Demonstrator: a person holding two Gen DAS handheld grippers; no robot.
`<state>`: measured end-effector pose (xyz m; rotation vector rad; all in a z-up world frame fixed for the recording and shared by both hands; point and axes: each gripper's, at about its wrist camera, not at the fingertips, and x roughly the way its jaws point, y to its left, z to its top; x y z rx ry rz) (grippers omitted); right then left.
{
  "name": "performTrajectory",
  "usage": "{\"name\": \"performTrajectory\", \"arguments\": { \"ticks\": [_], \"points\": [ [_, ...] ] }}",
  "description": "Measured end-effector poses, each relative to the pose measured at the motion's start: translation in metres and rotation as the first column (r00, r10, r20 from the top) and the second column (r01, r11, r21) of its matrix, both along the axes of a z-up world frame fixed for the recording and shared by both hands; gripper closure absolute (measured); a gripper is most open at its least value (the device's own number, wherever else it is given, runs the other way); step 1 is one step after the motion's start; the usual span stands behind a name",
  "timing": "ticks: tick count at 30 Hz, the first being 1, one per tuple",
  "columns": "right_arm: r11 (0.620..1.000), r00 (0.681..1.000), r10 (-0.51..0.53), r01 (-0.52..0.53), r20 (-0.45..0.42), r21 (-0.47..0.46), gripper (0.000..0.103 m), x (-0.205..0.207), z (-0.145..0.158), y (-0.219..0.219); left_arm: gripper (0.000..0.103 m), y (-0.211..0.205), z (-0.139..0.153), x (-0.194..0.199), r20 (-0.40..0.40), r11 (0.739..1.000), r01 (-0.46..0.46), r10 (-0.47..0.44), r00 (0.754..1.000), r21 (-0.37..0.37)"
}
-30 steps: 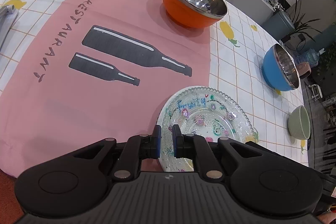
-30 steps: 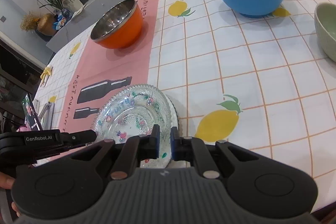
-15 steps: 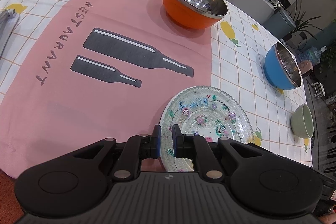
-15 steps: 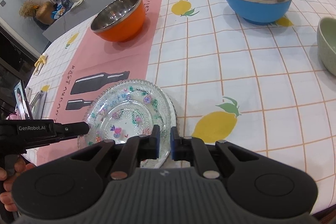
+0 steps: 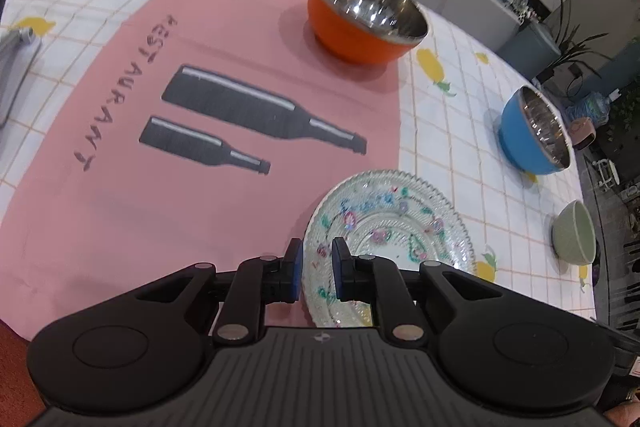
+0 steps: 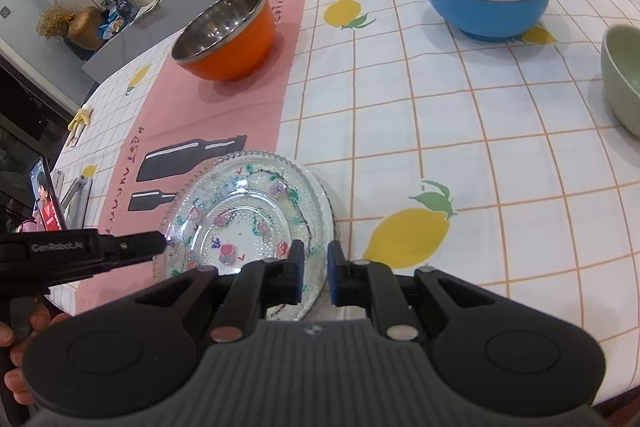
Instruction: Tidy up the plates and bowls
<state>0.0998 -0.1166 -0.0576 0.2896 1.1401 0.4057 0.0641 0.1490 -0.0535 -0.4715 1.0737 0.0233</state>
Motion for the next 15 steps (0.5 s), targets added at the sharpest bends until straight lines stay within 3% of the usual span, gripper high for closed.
{"name": "performTrajectory", "arguments": {
  "ticks": [8, 15],
  "points": [
    [0.999, 0.999, -0.044, 0.044, 0.02, 0.015, 0.072, 0.001, 0.011, -0.014, 0.086, -0.021, 0.026, 0.004, 0.113, 0.996, 0.077, -0.083, 0.99, 0.053],
    [0.992, 0.988, -0.126, 0.127, 0.09, -0.01, 0.069, 0.006, 0.032, -0.042, 0.082, -0.057, 0.047, 0.022, 0.182, 0.982, 0.183, -0.189, 0.965, 0.051]
  ]
}}
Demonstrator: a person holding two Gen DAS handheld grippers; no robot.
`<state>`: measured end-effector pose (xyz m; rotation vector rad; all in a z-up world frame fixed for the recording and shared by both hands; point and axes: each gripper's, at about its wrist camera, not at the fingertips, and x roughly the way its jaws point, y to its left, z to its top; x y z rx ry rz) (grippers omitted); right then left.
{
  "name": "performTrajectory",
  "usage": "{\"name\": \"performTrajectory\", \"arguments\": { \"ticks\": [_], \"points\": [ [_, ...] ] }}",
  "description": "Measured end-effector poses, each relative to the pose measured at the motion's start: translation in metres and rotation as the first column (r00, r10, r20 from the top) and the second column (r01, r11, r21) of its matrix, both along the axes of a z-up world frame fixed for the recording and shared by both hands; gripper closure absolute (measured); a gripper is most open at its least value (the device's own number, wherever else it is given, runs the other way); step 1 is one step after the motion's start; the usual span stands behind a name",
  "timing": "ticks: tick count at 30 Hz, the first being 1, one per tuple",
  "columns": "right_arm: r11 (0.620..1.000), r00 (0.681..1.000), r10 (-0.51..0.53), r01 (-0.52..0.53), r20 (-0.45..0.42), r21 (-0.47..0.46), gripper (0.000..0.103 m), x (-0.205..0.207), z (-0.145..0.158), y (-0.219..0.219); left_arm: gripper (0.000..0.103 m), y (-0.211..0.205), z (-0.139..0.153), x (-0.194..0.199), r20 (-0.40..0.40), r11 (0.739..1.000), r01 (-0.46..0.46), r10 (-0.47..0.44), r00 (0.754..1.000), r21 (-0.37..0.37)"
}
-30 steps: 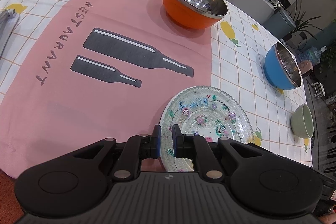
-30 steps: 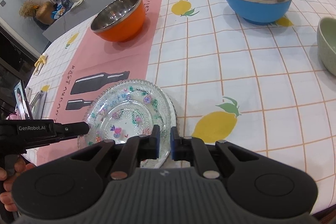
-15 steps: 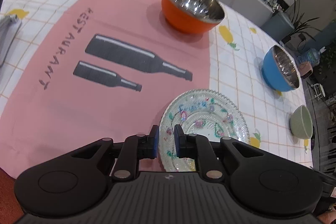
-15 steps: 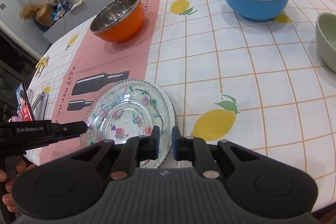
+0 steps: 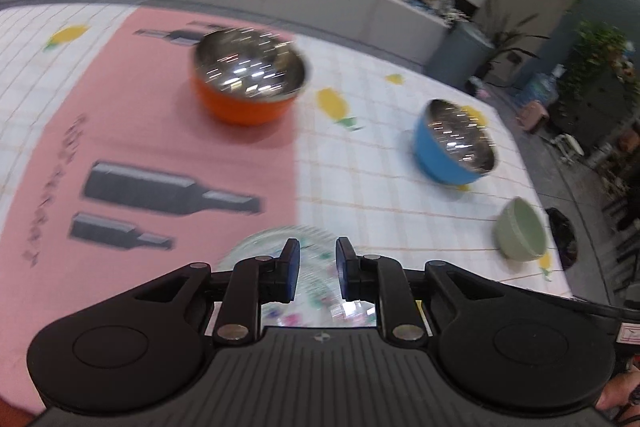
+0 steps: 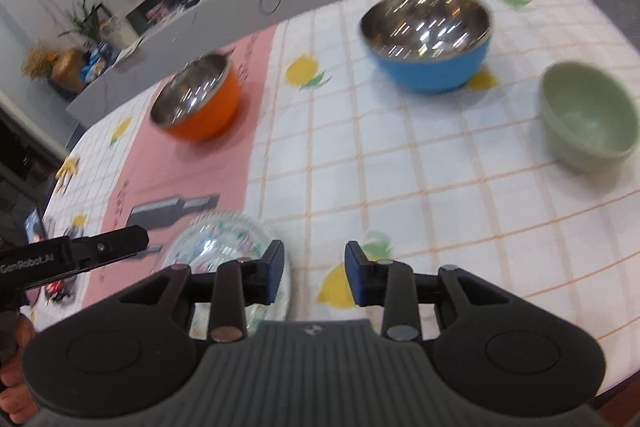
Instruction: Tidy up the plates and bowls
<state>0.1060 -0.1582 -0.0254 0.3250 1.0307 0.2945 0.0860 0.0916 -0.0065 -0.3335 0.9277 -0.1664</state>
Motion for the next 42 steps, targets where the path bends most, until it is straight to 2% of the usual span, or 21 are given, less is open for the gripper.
{"name": "performTrajectory", "arguments": {
  "ticks": [4, 14, 19, 21, 25, 36, 37, 42],
  "points": [
    [0.998, 0.997, -0.061, 0.062, 0.043, -0.026, 0.069, 0.007, 0.012, -0.023, 0.082, -0.026, 0.008, 0.018, 0.033, 0.998, 0.056, -0.056, 0.998, 0.002],
    [0.976, 0.975, -0.202, 0.208, 0.093, -0.061, 0.065, 0.044, 0.026, -0.081, 0.081, -0.084, 0.019, 0.075, 0.044, 0.991, 0.134, -0.134, 0.99, 0.011],
    [0.964, 0.964, -0.246, 0.254, 0.105, -0.074, 0.06, 0.073, 0.027, -0.098, 0.073, -0.106, 0.015, 0.11, 0.032, 0.989, 0.15, -0.15, 0.988, -0.004],
    [0.959, 0.959, -0.264, 0.272, 0.102, -0.08, 0.056, 0.083, 0.025, -0.104, 0.069, -0.112, 0.012, 0.123, 0.025, 0.989, 0.149, -0.148, 0.989, -0.02],
    [0.949, 0.952, -0.296, 0.302, 0.08, -0.092, 0.049, 0.11, 0.018, -0.116, 0.055, -0.121, 0.003, 0.147, 0.003, 0.99, 0.135, -0.135, 0.991, -0.05],
    [0.93, 0.937, -0.348, 0.343, -0.019, -0.13, 0.047, 0.168, -0.01, -0.128, 0.046, -0.141, -0.022, 0.204, -0.07, 0.991, 0.11, -0.115, 0.991, -0.073],
    [0.93, 0.936, -0.353, 0.349, -0.016, -0.118, 0.046, 0.17, -0.011, -0.13, 0.041, -0.142, -0.025, 0.206, -0.07, 0.993, 0.102, -0.106, 0.992, -0.066],
    [0.934, 0.937, -0.349, 0.344, -0.033, -0.1, 0.045, 0.179, -0.014, -0.132, 0.041, -0.142, -0.036, 0.215, -0.099, 0.994, 0.083, -0.091, 0.991, -0.074]
  ]
}}
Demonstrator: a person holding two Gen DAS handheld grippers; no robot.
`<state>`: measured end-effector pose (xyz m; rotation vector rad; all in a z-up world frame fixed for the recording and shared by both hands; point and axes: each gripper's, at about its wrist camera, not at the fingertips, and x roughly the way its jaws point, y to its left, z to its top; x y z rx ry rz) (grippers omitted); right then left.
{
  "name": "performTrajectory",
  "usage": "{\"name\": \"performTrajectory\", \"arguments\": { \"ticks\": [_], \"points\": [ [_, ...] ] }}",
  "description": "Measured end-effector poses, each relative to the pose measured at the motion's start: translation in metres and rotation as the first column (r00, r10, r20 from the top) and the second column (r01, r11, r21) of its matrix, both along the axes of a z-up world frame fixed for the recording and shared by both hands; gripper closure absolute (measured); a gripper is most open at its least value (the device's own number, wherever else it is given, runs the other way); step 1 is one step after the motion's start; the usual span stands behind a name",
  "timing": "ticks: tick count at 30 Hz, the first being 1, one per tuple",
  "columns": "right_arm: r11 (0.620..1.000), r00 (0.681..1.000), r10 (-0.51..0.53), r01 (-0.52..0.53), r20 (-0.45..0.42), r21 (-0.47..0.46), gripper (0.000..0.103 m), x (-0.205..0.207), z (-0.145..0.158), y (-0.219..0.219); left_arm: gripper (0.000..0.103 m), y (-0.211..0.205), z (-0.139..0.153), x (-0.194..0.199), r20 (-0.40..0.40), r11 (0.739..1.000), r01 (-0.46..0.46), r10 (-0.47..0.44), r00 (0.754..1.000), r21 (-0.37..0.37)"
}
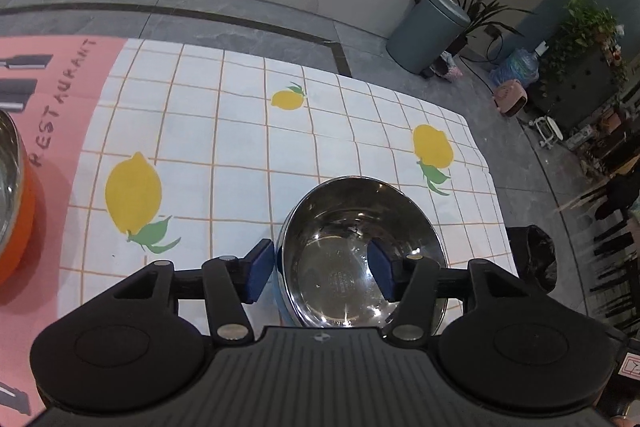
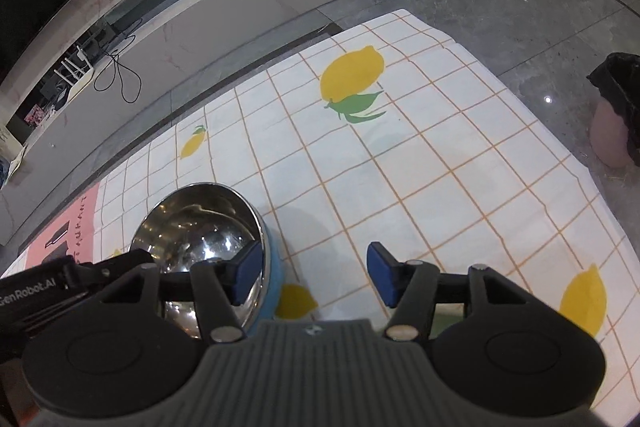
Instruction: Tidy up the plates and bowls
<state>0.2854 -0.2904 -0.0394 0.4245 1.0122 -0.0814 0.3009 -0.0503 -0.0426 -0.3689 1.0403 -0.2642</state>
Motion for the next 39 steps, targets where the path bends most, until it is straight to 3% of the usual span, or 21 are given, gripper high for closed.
{"name": "performTrajectory", "arguments": {
  "ticks": [7, 13, 16, 19, 30, 39],
  "points": [
    [0.998, 1.0, 0.005, -0.004, -0.005, 0.062, 0.058, 0.002, -0.008, 0.001, 0.043, 0.0, -0.009, 0.004, -0.02, 1.0, 0.008, -0.008, 1.0, -0.013],
    [0.993, 1.0, 0.025, -0.023, -0.019, 0.113, 0.065, 0.003, -0.013, 0.006, 0.074, 0.004, -0.017, 0.005, -0.058, 1.0, 0.013, -0.012, 0.998, 0.027],
    [0.991, 0.999, 0.036, -0.031, -0.035, 0.129, 0.076, 0.004, -0.019, 0.011, 0.086, 0.006, -0.022, 0.004, -0.075, 1.0, 0.011, -0.009, 0.997, 0.026],
    [0.989, 0.999, 0.041, -0.037, -0.027, 0.145, 0.089, 0.004, -0.021, 0.015, 0.086, 0.008, -0.022, 0.003, -0.07, 1.0, 0.014, -0.012, 0.997, 0.022],
    [0.991, 0.998, 0.052, -0.054, 0.019, 0.12, 0.09, -0.009, 0.004, 0.019, 0.088, 0.008, 0.004, -0.014, -0.033, 0.999, 0.015, -0.014, 0.999, 0.044],
    [0.986, 0.993, 0.089, -0.098, 0.075, 0.134, 0.091, -0.057, 0.04, 0.029, 0.088, 0.02, 0.045, -0.068, 0.033, 0.998, -0.009, 0.007, 0.999, 0.055]
  ]
}}
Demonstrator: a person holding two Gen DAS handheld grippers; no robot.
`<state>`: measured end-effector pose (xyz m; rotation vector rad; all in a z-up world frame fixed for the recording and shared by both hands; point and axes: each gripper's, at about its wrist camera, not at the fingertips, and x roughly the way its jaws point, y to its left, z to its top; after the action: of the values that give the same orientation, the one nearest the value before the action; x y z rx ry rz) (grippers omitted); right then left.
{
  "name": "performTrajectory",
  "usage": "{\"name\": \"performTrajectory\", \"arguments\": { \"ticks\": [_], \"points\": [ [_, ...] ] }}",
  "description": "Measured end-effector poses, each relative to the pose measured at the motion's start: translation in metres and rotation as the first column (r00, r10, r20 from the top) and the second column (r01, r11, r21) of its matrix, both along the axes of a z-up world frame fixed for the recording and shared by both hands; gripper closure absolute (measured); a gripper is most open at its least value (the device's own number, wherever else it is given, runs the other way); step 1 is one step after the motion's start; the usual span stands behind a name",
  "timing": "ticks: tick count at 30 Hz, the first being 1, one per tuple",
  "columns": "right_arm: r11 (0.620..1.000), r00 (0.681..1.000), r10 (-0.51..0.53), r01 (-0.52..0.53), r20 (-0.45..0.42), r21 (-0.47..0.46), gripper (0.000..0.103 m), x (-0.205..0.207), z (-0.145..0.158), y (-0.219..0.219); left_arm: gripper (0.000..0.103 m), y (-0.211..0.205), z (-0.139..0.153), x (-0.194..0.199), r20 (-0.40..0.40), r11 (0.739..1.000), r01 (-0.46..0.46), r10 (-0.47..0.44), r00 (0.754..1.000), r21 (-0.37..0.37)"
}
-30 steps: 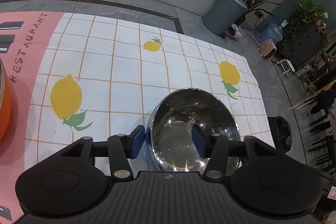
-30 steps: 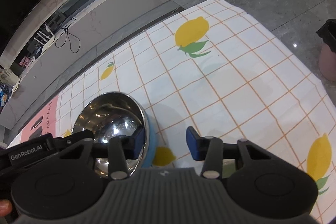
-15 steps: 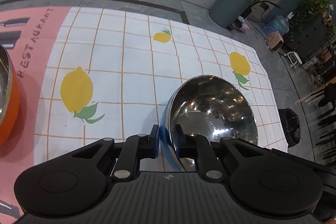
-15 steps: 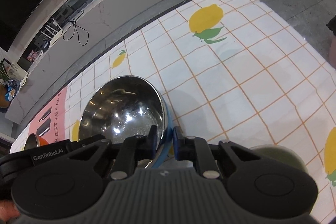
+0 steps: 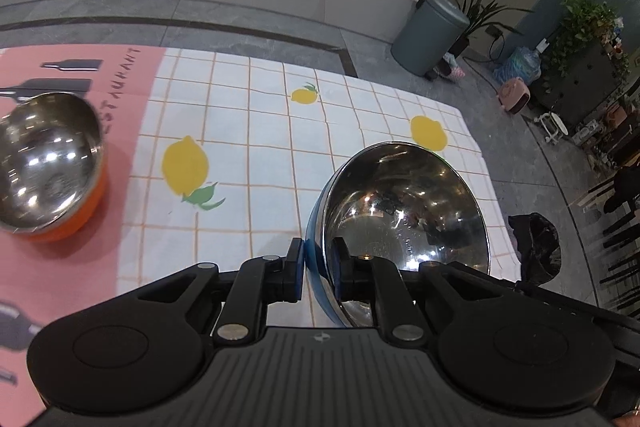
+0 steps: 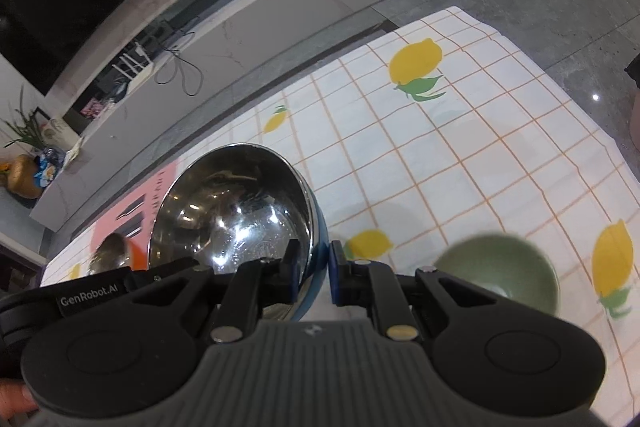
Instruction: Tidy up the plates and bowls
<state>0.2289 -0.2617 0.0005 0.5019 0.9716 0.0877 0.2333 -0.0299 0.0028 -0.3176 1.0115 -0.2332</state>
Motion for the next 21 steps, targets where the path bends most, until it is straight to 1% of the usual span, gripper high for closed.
{"name": "performTrajectory", "arguments": {
  "ticks": [7, 10, 13, 17, 21],
  "points": [
    [0.999, 0.999, 0.031, -0.032, 0.034, 0.013, 0.092, -0.051, 0.021, 0.004, 0.087, 0.006, 0.023, -0.052, 0.037, 1.0, -0.01, 0.01, 0.999, 0.0],
    [0.998, 0.998, 0.05, -0.051, 0.034, 0.026, 0.092, -0.073, 0.024, 0.003, 0.087, 0.007, 0.026, -0.073, 0.037, 1.0, 0.0, 0.0, 0.999, 0.01],
    [0.997, 0.997, 0.073, -0.073, 0.022, 0.032, 0.092, -0.092, 0.022, 0.002, 0.087, 0.008, 0.021, -0.092, 0.015, 1.0, 0.006, -0.006, 1.0, 0.013],
    [0.995, 0.996, 0.09, -0.09, -0.007, 0.034, 0.092, -0.114, 0.014, 0.001, 0.087, 0.011, 0.005, -0.114, -0.031, 1.0, 0.012, -0.012, 0.999, 0.01],
    [0.995, 0.994, 0.094, -0.092, -0.05, 0.044, 0.092, -0.132, -0.001, -0.004, 0.087, 0.013, -0.015, -0.127, -0.096, 1.0, 0.013, -0.015, 0.995, -0.022]
  ]
}}
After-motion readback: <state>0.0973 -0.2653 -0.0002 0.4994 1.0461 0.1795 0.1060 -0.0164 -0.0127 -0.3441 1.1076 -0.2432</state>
